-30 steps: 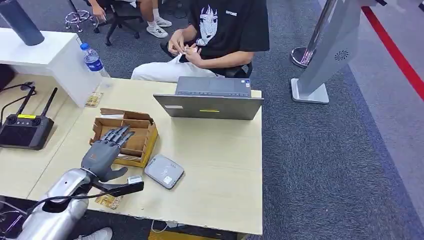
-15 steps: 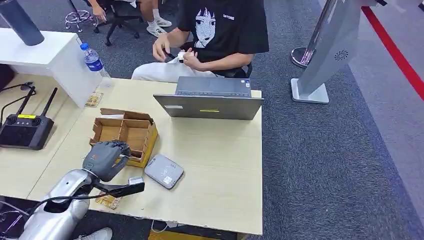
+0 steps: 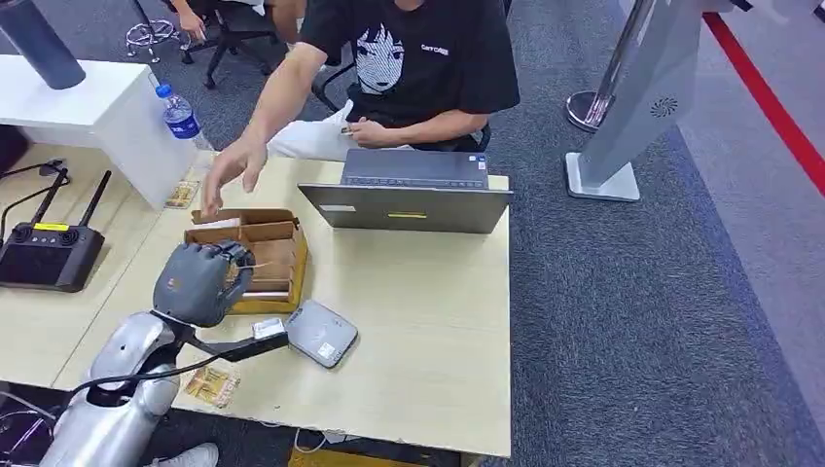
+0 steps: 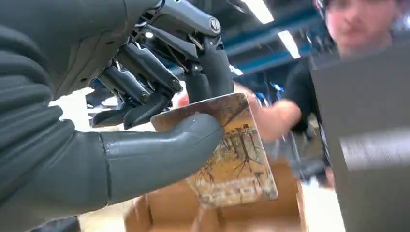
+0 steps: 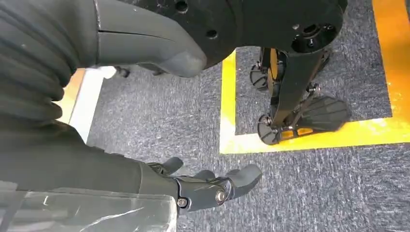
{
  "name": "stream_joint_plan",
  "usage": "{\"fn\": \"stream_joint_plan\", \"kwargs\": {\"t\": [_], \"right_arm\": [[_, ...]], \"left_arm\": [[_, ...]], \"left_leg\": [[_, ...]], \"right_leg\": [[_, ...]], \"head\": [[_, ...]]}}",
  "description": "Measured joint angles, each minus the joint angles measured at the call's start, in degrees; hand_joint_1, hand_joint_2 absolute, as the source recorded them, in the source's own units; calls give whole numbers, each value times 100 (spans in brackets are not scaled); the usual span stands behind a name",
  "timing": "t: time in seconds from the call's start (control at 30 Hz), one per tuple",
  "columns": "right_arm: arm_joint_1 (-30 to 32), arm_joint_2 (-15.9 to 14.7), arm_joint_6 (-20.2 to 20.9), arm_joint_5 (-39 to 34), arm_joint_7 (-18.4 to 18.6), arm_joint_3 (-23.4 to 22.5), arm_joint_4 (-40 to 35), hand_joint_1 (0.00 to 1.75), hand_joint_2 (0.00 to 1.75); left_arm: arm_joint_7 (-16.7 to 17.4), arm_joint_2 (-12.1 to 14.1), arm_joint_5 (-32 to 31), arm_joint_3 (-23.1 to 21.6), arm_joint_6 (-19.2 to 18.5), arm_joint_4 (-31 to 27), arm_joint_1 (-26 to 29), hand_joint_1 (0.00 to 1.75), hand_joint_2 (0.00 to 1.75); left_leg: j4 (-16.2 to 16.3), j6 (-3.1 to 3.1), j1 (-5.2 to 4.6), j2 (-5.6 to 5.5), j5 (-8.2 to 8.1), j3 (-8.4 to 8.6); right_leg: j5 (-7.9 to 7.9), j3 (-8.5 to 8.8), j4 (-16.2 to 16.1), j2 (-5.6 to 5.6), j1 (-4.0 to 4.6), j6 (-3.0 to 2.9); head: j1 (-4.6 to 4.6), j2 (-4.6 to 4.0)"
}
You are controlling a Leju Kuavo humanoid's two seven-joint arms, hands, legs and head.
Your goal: Pass the card to the sensor for recognition and then transmit it.
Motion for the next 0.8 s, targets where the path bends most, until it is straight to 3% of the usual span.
{"fn": "stream_joint_plan", "kwargs": {"t": [0.3,0.73,0.77,0.8], "right_arm": [[-8,17,-9,90,39,-37,0,0,175],[-10,39,-24,96,55,-42,0,0,175],[-10,39,-26,98,55,-42,0,0,175],[-10,39,-33,105,55,-44,0,0,175]], "left_arm": [[15,-206,-114,418,4,-508,-111,175,175],[61,-359,-153,649,-33,-698,-122,169,175],[61,-365,-160,658,-46,-698,-122,0,175],[61,-376,-162,663,-63,-698,-120,0,175]], "left_leg": [[-1,-1,1,1,1,1],[0,-1,0,1,0,-2],[0,-1,0,1,0,-2],[0,-1,1,1,0,-3]], "right_leg": [[0,0,2,0,1,-1],[0,-3,1,4,0,0],[-1,-3,1,4,0,0],[-1,-4,1,4,0,0]], "head": [[-2,0],[0,0],[0,0],[0,0]]}}
